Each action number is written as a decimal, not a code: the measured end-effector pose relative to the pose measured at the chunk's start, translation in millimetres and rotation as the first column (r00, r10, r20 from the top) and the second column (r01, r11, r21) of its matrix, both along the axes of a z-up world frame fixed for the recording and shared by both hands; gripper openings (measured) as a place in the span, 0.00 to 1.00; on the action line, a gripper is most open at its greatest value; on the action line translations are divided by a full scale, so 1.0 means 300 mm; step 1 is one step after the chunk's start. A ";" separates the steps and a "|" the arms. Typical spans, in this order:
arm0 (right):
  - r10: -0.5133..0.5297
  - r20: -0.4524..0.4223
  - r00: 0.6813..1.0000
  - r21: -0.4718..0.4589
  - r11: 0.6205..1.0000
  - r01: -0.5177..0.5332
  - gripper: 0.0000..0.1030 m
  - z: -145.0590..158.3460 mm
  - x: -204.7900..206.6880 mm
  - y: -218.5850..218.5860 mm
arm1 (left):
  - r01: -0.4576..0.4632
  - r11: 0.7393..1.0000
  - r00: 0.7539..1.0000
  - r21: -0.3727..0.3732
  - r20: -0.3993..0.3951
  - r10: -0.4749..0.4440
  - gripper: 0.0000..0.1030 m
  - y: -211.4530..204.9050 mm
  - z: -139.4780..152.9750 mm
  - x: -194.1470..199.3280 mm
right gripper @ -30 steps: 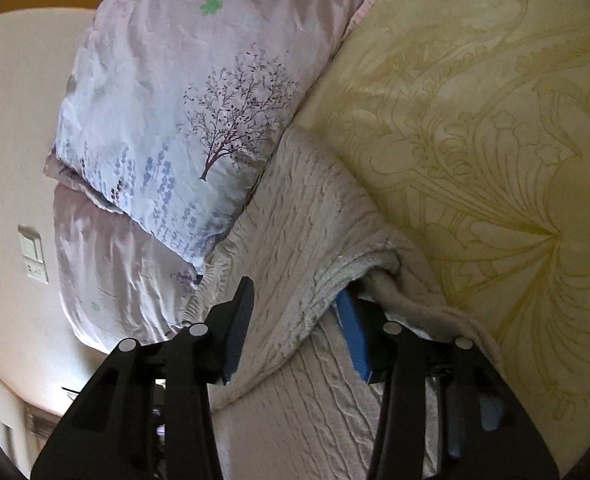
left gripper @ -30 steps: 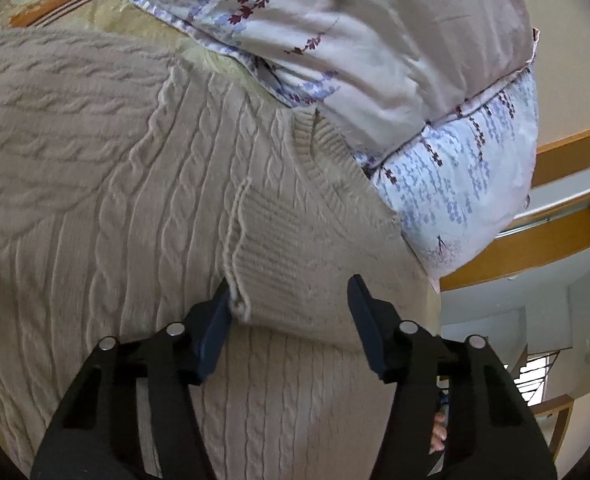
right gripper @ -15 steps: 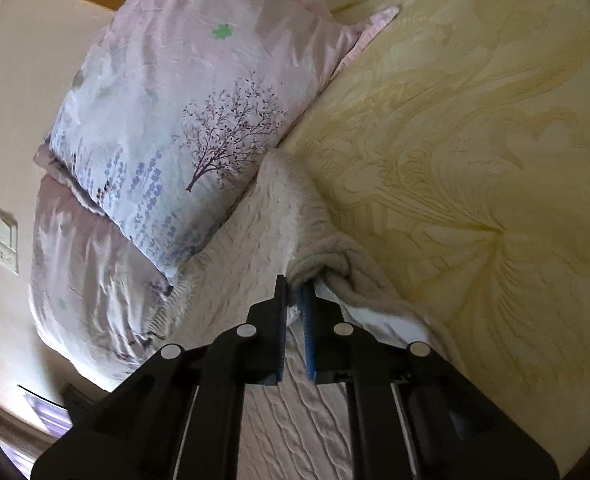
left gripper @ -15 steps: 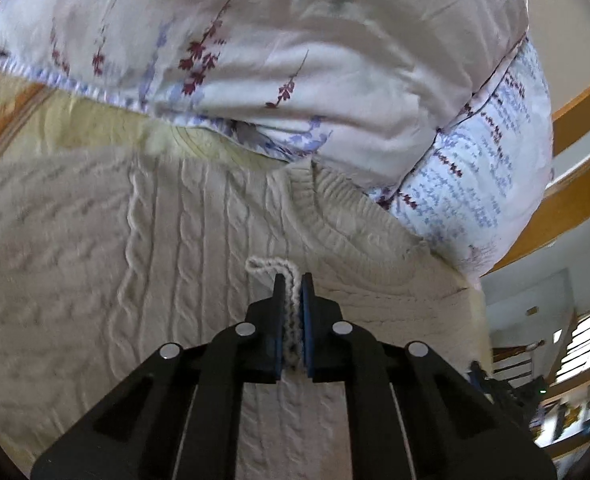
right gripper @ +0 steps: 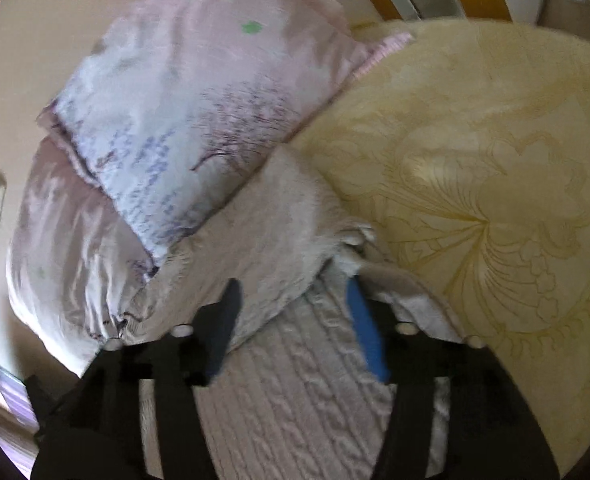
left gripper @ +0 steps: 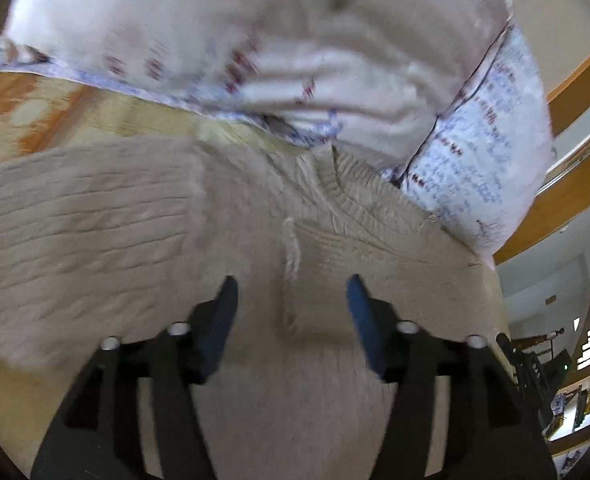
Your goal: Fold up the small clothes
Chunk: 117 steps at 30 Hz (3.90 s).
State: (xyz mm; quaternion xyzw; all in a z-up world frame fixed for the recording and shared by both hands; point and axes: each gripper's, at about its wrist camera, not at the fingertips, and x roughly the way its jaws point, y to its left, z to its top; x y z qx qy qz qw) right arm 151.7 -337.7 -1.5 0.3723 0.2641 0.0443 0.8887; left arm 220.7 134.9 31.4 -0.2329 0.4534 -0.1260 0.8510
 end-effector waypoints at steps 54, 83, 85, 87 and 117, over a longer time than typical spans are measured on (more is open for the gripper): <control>0.359 0.102 0.928 -0.093 0.932 -0.350 0.75 0.040 -0.047 0.208 | 0.074 0.960 0.993 -0.270 0.105 -0.047 0.07 -0.273 0.117 0.009; 0.806 -0.176 0.565 -0.746 0.264 -0.611 0.46 0.178 0.104 1.148 | -0.077 0.986 0.997 -0.145 0.014 0.080 0.44 0.133 -0.084 -0.152; 0.785 -0.198 0.587 -0.748 0.266 -0.608 0.45 0.147 0.128 1.155 | -0.072 0.986 0.997 -0.148 0.018 0.076 0.44 0.129 -0.088 -0.148; 0.781 -0.183 0.597 -0.739 0.292 -0.608 0.41 0.133 0.138 1.141 | -0.072 0.985 0.997 -0.159 0.018 0.076 0.44 0.132 -0.090 -0.148; 0.277 -0.009 0.961 -0.037 0.960 -0.277 0.56 0.088 0.083 0.033 | -0.026 0.984 0.999 -0.178 0.037 0.033 0.80 0.094 -0.072 -0.164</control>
